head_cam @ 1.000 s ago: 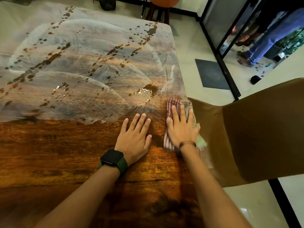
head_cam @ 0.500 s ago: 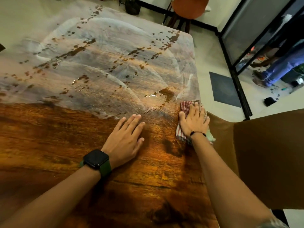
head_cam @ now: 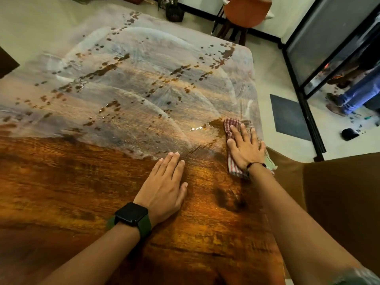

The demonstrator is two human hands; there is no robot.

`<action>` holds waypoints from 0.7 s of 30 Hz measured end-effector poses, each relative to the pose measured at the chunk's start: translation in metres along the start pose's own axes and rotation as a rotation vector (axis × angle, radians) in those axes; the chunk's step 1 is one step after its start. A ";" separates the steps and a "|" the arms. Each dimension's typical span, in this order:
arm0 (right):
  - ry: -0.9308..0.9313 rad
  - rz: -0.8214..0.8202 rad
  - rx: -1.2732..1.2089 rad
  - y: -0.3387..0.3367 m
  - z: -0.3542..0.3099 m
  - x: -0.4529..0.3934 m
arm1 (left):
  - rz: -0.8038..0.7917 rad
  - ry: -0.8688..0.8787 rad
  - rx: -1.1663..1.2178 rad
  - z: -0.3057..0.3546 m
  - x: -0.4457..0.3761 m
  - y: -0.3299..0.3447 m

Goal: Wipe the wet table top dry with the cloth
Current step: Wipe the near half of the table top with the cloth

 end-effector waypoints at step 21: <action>-0.200 -0.029 0.008 0.014 -0.121 0.048 | -0.020 -0.216 0.273 -0.012 0.000 -0.010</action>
Point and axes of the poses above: each hand's wrist, its own x-axis away from the middle knuckle, its own y-axis out of the palm, z = x × y, the point moved 6 cm from there along -x, towards the middle knuckle, and after that the axes turned 10 degrees about z, right-handed, at the moved point
